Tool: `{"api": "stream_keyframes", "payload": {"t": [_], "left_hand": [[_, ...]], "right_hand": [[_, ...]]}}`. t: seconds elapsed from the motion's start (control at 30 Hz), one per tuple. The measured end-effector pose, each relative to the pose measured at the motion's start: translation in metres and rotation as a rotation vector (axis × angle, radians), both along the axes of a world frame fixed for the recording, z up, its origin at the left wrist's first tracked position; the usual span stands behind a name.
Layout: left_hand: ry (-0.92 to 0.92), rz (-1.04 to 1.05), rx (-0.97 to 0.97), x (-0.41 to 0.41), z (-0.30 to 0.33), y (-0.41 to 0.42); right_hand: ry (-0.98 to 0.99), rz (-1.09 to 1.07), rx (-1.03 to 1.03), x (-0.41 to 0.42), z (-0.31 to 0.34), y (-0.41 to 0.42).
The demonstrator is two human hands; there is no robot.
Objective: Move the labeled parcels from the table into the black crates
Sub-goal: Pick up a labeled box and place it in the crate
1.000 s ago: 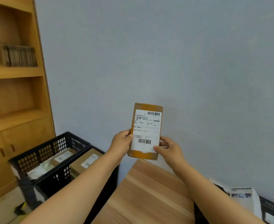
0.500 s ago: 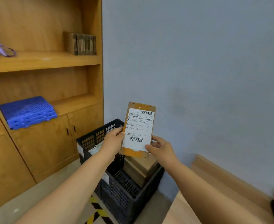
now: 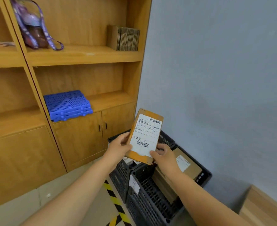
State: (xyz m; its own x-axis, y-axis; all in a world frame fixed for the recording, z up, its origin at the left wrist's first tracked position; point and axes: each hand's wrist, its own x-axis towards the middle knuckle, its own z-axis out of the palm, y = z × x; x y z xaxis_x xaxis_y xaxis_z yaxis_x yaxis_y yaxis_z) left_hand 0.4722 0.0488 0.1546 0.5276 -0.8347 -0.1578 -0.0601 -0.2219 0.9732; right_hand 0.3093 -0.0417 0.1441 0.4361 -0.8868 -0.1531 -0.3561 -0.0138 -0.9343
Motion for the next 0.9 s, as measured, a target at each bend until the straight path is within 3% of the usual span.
{"api": "stream_keyframes", "payload": {"t": [0.2,0.47,0.9], "left_hand": [[-0.065,-0.052,0.145,0.081,-0.015,-0.058],[-0.056,-0.007,0.194,0.159,-0.029,-0.156],[0.002,-0.184,0.282,0.210,-0.077,-0.302]], "right_hand": [[-0.057,0.027,0.115,0.078,-0.026,-0.060],[-0.062,-0.020,0.201,0.162,-0.047,-0.147],[0.012,-0.135,0.159,0.196,-0.069,-0.239]]}}
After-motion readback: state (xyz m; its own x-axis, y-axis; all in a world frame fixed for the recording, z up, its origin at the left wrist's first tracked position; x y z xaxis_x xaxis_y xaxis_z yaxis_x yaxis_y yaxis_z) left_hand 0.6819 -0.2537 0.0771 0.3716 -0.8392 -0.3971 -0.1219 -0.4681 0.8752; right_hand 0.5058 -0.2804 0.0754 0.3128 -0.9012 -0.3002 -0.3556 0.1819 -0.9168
